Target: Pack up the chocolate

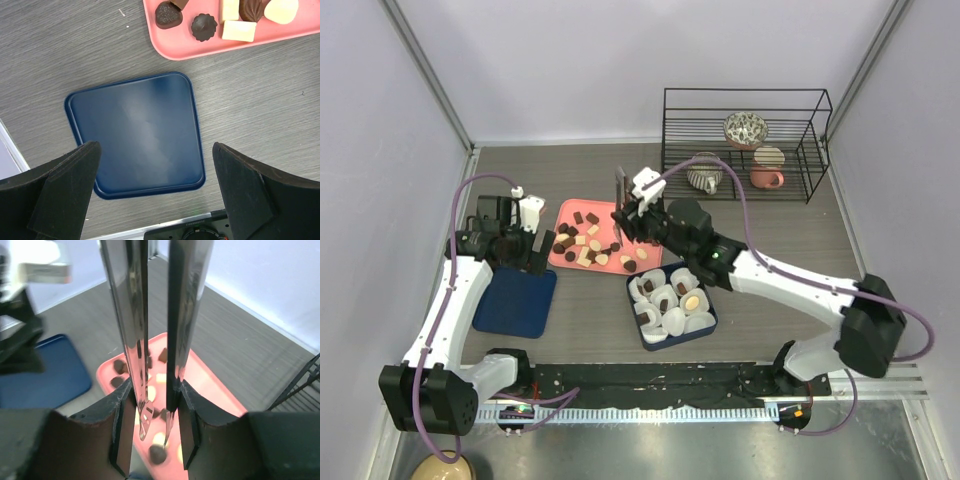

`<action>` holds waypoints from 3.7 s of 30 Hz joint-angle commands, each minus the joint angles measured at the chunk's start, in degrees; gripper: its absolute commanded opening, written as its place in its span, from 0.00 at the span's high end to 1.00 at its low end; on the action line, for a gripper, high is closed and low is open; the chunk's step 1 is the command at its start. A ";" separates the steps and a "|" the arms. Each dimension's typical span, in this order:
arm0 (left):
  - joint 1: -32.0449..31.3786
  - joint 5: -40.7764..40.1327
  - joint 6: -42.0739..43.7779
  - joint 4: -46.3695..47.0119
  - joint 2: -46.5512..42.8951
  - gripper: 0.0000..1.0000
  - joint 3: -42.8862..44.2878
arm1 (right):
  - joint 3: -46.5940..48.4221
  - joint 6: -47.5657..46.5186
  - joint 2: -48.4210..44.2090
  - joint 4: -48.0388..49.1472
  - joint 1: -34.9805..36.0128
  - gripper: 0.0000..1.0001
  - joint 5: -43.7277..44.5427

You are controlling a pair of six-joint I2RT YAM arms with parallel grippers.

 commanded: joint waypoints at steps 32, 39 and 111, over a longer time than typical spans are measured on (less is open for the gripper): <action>0.16 -1.75 1.31 1.98 -2.03 0.00 -0.85 | 8.01 3.18 30.33 12.77 -9.63 0.54 -8.06; 0.08 -1.75 1.40 1.98 -2.29 0.00 -0.94 | 8.45 0.20 29.45 11.89 -12.79 0.54 -4.45; -18.73 -8.69 -11.61 8.13 6.32 0.00 18.13 | 14.25 10.12 21.97 18.22 -4.27 0.62 -22.65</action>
